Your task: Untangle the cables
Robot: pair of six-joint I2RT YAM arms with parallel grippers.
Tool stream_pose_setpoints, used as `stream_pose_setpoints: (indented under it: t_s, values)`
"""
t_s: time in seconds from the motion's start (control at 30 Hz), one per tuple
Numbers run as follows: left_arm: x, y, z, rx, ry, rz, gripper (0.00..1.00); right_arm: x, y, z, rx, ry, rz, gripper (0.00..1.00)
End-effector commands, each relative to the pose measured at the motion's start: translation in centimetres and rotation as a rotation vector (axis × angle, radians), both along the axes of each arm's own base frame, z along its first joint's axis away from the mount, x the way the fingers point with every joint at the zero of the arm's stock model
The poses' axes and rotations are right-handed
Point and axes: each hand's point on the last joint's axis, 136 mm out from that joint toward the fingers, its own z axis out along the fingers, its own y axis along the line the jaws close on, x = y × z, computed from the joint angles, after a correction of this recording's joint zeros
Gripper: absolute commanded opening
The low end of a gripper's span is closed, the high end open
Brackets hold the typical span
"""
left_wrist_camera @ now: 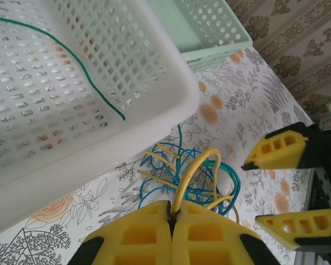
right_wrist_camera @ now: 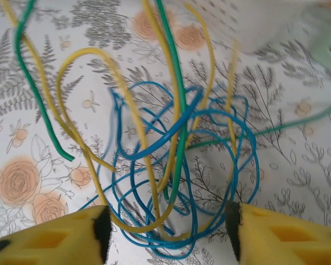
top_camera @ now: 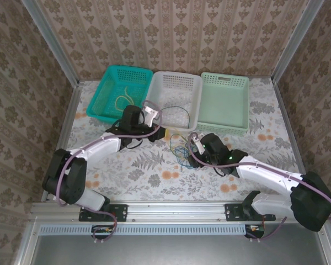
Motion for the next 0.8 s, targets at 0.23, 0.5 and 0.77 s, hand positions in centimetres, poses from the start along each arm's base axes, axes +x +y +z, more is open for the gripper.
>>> stream_pose_setpoints:
  t_s: [0.23,0.5,0.77]
  values:
    - [-0.5,0.8,3.1,-0.013,-0.088,0.033,0.00,1.2,-1.0,0.0,-0.047,0.008,-0.089,0.81]
    - [-1.5,0.7,5.1,-0.067,-0.113,0.000,0.00,2.6,0.1,-0.3,-0.005,0.011,-0.135,0.83]
    - [-3.3,0.5,5.7,-0.114,-0.116,-0.055,0.00,3.9,2.3,-0.3,0.033,0.007,-0.081,0.80]
